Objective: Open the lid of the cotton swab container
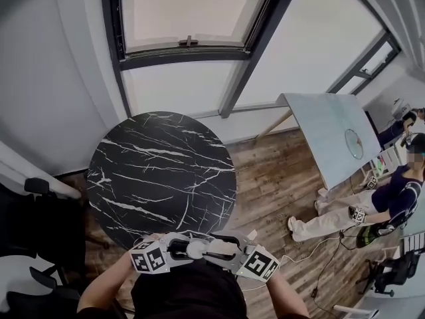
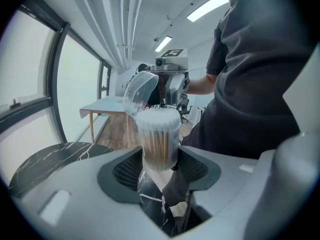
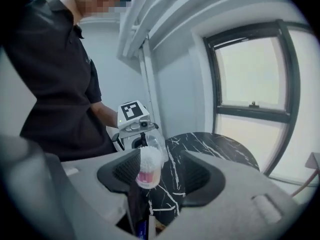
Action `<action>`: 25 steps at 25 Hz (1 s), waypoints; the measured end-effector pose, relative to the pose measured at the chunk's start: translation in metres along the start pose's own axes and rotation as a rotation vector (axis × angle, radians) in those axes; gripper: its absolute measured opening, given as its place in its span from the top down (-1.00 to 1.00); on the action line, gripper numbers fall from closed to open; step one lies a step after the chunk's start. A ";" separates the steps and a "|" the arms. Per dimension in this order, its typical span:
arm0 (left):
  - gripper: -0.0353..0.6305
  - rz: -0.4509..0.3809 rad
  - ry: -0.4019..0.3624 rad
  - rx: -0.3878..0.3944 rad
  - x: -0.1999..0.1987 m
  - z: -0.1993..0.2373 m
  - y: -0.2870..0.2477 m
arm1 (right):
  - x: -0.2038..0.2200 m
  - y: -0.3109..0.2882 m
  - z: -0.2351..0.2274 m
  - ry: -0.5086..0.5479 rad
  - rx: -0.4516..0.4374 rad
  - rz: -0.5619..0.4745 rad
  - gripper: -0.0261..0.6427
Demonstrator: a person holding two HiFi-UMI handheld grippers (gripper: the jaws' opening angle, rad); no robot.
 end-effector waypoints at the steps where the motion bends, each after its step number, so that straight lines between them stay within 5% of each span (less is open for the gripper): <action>1: 0.20 0.000 0.001 0.001 0.001 0.000 0.000 | -0.002 0.000 0.001 0.011 0.014 -0.013 0.22; 7: 0.20 -0.005 -0.004 -0.001 0.001 -0.004 -0.001 | 0.000 0.001 0.002 -0.017 0.066 -0.086 0.76; 25: 0.20 -0.014 -0.047 -0.027 0.000 -0.013 -0.001 | 0.022 -0.013 -0.032 -0.556 -0.142 0.023 0.81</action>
Point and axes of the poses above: the fingertips, and each gripper's own axes: y backward along the fingers, z to its left, x out of its underside, the point moved 9 cm from there along y, backward along the fingers, and after that the axes turned 15 degrees about x, right-handed, at the moved point
